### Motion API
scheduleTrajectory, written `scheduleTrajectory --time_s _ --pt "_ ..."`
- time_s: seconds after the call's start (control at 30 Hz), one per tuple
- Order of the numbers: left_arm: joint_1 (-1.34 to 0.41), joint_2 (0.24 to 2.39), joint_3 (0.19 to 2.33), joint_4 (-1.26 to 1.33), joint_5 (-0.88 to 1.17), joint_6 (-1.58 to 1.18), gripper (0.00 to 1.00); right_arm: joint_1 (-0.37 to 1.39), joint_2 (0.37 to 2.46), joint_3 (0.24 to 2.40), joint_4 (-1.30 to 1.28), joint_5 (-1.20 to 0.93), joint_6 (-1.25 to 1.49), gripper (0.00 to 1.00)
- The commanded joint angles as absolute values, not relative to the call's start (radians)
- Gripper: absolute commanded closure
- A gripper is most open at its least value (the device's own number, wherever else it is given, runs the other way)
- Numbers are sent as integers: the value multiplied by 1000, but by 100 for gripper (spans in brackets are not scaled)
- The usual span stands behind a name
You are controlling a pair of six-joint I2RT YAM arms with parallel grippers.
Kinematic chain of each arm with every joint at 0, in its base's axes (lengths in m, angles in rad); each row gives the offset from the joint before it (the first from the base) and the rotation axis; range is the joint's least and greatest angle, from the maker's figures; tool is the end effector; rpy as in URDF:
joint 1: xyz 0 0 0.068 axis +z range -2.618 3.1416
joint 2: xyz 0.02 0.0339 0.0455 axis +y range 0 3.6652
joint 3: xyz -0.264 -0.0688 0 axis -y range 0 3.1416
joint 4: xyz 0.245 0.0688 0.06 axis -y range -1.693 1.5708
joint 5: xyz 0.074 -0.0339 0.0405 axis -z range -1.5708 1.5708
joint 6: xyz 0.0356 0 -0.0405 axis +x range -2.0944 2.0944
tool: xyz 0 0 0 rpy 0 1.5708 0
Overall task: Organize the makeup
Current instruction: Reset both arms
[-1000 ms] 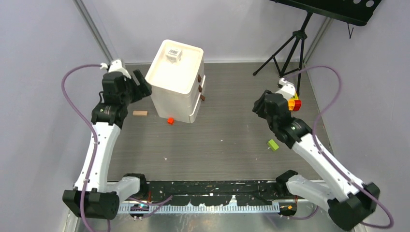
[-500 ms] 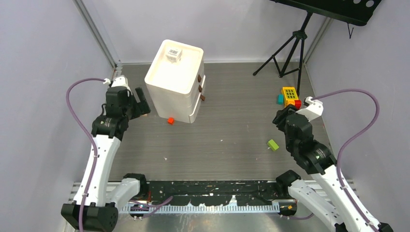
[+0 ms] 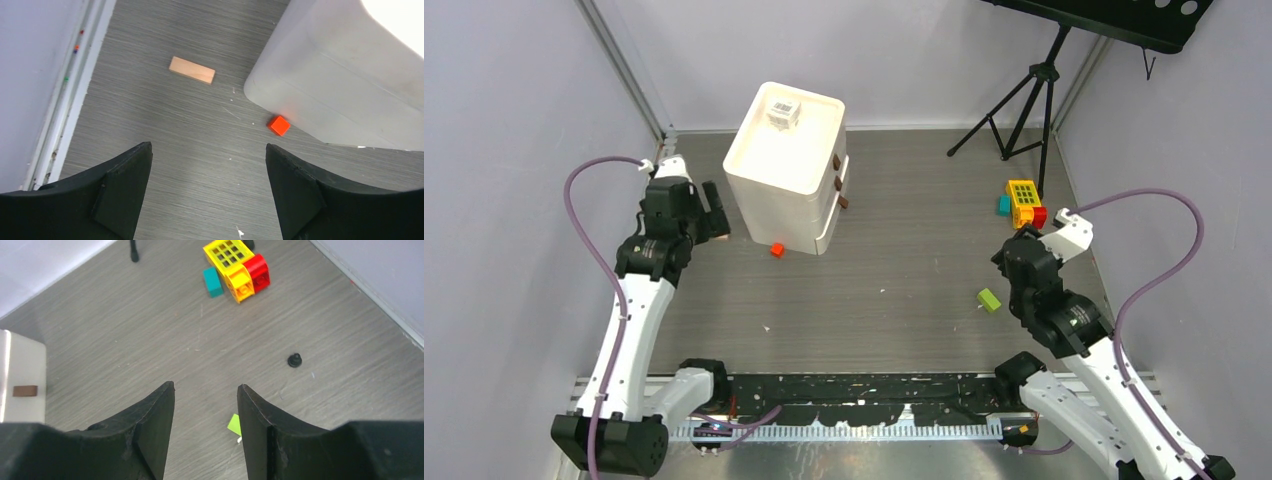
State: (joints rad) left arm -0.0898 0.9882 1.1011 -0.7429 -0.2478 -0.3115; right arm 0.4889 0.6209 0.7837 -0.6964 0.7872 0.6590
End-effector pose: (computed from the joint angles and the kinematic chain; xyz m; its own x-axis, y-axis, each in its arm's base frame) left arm 0.1991 -0.0092 0.3572 -0.5247 -0.2511 -0.8134 -0.2850 0.9522 -0.1101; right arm 0.1201 0.0353 0.3156 -0.2283 0.3681 -0.9013 0.4386 0.8654 0.2423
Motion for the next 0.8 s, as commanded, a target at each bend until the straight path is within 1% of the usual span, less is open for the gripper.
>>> scheduleTrajectory --time_s 0.0,0.17,0.33,0.5,0.77 --pt "-95 971 1102 -725 -337 -265 14 487 598 742 -786 865 840 46" --pt "-95 996 1100 -721 -377 -255 14 487 627 707 -792 916 915 47" --pt "-94 1044 1120 -718 -380 -245 14 488 759 702 -710 962 893 47" --pt "-94 1069 1111 -707 -374 -239 14 488 912 741 -551 870 784 46" --pt "-94 1043 1071 -650 -304 -250 15 488 1114 833 -306 682 622 45"
